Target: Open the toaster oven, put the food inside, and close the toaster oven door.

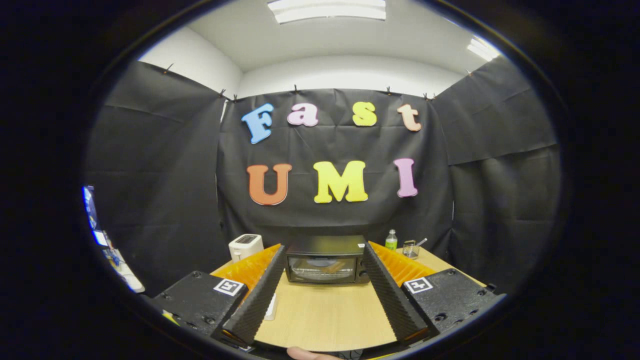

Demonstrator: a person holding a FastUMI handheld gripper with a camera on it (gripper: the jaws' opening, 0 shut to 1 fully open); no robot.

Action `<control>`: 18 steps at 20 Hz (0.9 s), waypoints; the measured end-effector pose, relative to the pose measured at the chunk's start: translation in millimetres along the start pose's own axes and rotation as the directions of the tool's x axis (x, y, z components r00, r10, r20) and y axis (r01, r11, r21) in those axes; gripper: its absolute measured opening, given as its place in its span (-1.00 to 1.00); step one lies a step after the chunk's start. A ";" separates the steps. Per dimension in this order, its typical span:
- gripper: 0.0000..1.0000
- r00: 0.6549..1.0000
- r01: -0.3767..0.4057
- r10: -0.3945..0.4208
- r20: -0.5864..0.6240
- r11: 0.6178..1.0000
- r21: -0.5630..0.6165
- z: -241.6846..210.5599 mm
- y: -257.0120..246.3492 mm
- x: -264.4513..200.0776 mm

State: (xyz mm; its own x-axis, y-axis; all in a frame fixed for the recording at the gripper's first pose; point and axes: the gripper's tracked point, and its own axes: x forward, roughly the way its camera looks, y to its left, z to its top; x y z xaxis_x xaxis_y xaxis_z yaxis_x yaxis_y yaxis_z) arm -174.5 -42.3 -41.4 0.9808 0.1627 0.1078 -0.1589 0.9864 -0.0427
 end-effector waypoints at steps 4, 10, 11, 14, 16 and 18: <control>1.00 1.000 -0.004 0.004 -0.007 1.000 0.002 -4.7 0.5 0.4; 1.00 0.999 -0.022 0.022 -0.025 1.000 -0.009 -15.3 7.3 2.1; 1.00 0.999 -0.026 0.025 -0.030 1.000 -0.010 -17.2 8.2 3.2; 1.00 0.999 -0.031 0.031 -0.037 0.999 -0.010 -20.9 8.9 4.4; 1.00 0.999 -0.034 0.034 -0.038 0.999 -0.007 -23.7 8.7 6.3; 1.00 0.998 -0.042 0.042 -0.040 0.999 0.003 -27.3 8.5 8.6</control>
State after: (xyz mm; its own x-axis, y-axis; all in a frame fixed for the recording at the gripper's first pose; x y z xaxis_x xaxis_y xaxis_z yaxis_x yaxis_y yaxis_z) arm -164.4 -33.2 -68.0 0.9770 0.2027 0.0664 -0.2001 0.9788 -0.0442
